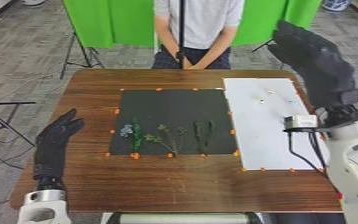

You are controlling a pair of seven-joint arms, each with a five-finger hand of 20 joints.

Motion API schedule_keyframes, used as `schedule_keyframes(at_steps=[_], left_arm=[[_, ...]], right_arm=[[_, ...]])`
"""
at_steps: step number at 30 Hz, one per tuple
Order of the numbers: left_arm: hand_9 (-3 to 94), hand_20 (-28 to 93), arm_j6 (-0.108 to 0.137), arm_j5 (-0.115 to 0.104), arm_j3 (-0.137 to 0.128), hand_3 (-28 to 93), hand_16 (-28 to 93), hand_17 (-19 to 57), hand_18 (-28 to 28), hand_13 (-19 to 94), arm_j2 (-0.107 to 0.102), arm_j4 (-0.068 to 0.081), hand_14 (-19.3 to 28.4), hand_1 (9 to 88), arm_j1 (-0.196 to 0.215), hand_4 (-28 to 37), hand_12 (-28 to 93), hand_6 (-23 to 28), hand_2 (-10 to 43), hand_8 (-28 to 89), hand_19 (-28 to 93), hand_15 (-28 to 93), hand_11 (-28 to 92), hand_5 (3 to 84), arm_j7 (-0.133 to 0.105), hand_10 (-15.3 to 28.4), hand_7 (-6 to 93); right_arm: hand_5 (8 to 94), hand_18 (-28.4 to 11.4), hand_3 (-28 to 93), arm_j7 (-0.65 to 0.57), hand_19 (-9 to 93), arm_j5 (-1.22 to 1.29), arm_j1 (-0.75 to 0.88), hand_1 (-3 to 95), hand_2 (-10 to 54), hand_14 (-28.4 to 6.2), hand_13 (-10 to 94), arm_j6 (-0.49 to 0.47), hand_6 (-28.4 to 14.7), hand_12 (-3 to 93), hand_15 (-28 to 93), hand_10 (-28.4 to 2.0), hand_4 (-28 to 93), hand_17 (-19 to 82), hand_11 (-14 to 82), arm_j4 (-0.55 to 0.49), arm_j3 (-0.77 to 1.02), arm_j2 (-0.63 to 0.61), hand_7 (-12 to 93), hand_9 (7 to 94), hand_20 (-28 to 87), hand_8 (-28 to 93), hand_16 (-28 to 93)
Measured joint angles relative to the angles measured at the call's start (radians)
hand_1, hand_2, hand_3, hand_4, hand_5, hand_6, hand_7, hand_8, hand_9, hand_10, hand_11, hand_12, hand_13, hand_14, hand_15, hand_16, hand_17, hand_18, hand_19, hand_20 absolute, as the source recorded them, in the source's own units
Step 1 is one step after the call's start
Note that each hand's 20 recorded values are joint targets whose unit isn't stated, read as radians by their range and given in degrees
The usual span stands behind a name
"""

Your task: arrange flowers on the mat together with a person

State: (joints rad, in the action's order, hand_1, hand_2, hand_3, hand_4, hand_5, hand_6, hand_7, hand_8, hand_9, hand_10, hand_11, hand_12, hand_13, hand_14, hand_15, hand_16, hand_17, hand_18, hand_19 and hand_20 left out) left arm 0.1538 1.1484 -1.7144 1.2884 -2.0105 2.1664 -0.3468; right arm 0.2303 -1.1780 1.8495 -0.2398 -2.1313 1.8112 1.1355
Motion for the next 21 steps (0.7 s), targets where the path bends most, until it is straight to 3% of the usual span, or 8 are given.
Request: schedule_keyframes(at_steps=[5,11,21], left_arm=[[47.6,15,-0.002,0.000,-0.002,72,0,6.7,10.5,37,0.000,-0.004,16.3,21.1,0.001,-21.2,13,3.1,-6.0,-6,6,13,16,45.7,0.000,14.0,11.3],[47.6,15,-0.014,0.007,-0.001,72,0,6.7,10.5,37,0.000,-0.005,16.4,21.1,0.001,-21.2,13,3.1,-5.7,-6,6,13,16,45.9,0.000,14.0,11.3],[47.6,15,-0.022,0.010,0.001,72,0,6.7,10.5,37,0.000,-0.004,16.3,21.1,-0.005,-21.1,13,3.2,-5.5,-6,6,13,16,46.1,0.002,14.0,11.4]], right_arm=[[40.5,-14.6,73,0.027,1,0.138,0.213,5.2,4.0,-10.8,25,0.070,-1.0,9.0,6,-14.6,-19,15,3.1,-0.027,0.134,0.094,6,36.6,22,-7,6],[40.8,-14.6,74,0.034,1,0.043,0.396,5.1,3.9,-10.5,26,0.104,-0.9,9.2,7,-14.4,-19,16,3.4,-0.034,0.140,0.217,6,37.5,23,-7,6],[41.8,-14.7,76,0.043,1,0.098,0.437,5.5,3.3,-10.7,27,0.170,-0.9,9.6,9,-14.7,-19,16,3.6,0.000,0.096,0.256,8,38.2,23,-8,5]])
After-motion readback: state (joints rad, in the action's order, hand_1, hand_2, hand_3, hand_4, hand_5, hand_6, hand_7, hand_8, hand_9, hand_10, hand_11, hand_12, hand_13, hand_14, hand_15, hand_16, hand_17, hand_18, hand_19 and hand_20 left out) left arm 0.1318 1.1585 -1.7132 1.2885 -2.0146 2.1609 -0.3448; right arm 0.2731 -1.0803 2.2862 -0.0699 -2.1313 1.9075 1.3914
